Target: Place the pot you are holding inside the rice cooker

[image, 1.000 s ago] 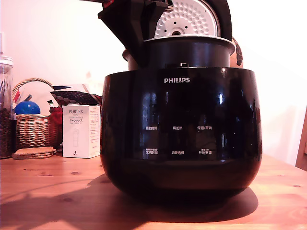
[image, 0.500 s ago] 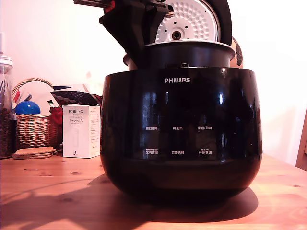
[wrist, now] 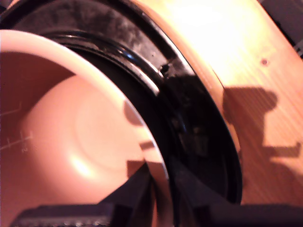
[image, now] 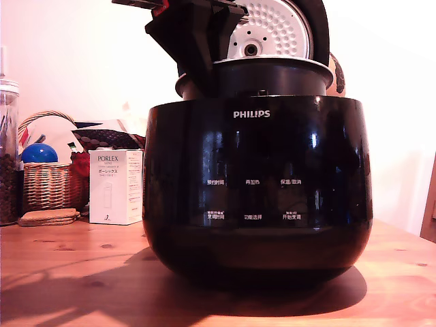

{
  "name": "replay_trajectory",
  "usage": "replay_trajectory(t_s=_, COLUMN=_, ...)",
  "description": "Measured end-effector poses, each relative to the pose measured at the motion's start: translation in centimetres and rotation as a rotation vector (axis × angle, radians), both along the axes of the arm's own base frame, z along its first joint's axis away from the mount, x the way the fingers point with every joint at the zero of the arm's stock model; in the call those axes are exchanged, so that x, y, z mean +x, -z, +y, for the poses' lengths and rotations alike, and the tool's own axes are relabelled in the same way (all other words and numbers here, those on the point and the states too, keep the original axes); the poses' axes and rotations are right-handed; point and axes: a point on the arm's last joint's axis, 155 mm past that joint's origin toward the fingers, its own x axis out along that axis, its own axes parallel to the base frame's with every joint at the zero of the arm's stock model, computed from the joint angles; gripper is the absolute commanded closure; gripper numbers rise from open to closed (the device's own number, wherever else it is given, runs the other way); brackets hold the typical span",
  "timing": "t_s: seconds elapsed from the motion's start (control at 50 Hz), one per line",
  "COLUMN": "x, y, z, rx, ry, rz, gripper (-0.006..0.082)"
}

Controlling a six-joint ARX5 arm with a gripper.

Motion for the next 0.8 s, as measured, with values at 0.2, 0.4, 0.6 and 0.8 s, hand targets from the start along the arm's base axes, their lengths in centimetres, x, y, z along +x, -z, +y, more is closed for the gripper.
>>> replay_trajectory(t_s=0.2, x=-0.1, y=-0.3, z=-1.0, rx=-0.036, ry=0.001, rz=-0.001, gripper=0.0597)
replay_trajectory(t_s=0.4, x=-0.2, y=-0.3, z=-0.9, rx=-0.035, ry=-0.024, rz=0.007, gripper=0.0596)
replay_trajectory(t_s=0.6, x=-0.7, y=-0.5, z=0.2, rx=0.0, ry=-0.129, rz=0.052, gripper=0.0597)
replay_trajectory(t_s=0.8, x=-0.7, y=-0.4, z=1.0, rx=0.031, ry=-0.238, rz=0.058, gripper=0.06)
